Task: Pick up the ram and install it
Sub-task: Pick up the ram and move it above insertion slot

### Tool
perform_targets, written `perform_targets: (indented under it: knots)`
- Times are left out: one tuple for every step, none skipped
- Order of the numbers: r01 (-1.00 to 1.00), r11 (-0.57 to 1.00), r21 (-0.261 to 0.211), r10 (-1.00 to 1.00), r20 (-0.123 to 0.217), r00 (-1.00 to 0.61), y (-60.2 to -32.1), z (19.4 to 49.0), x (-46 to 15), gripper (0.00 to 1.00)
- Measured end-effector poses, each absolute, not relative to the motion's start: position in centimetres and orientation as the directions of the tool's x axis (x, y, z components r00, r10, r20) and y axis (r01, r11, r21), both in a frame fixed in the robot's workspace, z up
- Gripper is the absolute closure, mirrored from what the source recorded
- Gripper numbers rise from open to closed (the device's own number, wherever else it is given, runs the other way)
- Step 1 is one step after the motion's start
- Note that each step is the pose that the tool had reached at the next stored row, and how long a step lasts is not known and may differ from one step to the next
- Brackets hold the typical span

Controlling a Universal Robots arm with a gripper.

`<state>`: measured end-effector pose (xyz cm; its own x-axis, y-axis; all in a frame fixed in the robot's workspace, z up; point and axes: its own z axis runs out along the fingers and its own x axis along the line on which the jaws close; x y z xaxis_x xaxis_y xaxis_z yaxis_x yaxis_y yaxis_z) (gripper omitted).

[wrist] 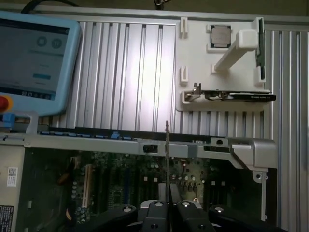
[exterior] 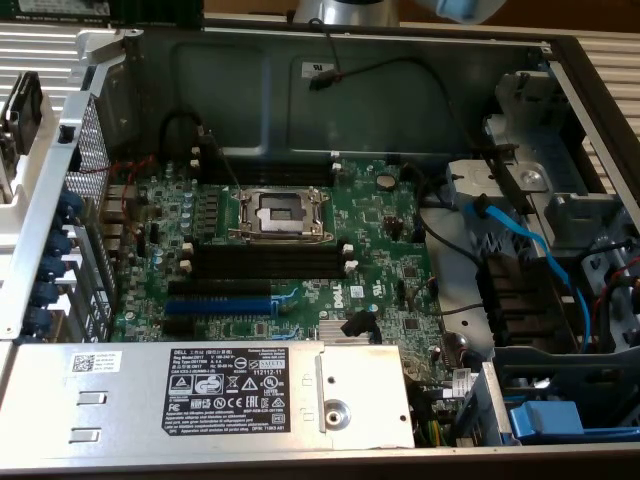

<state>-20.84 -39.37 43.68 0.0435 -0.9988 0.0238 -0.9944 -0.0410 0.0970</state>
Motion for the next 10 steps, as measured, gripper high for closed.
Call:
perform_targets:
  knots:
    - [-0.994,-0.041,0.097,-0.999,0.024,0.044,-39.4,43.7,-20.5,0.87]
    - [-0.994,-0.041,0.097,-0.999,0.024,0.044,-39.4,43.7,-20.1,0.87]
    - [-0.994,-0.041,0.097,-0.999,0.024,0.043,-39.4,43.7,-19.7,0.87]
    - [-0.994,-0.041,0.097,-0.999,0.024,0.043,-39.4,43.7,-19.3,0.87]
    - [-0.994,-0.041,0.097,-0.999,0.024,0.044,-39.4,43.7,-18.9,0.87]
    - [-0.994,-0.041,0.097,-0.999,0.024,0.044,-39.4,43.7,-18.6,0.87]
    - [-0.994,-0.041,0.097,-0.999,0.024,0.044,-39.4,43.7,-18.2,0.87]
    - [-0.994,-0.041,0.097,-0.999,0.024,0.043,-39.4,43.7,-17.9,0.87]
    - [-0.994,-0.041,0.097,-0.999,0.024,0.044,-39.4,43.7,-17.5,0.87]
    - [-0.994,-0.041,0.097,-0.999,0.024,0.044,-39.4,43.7,-17.2,0.87]
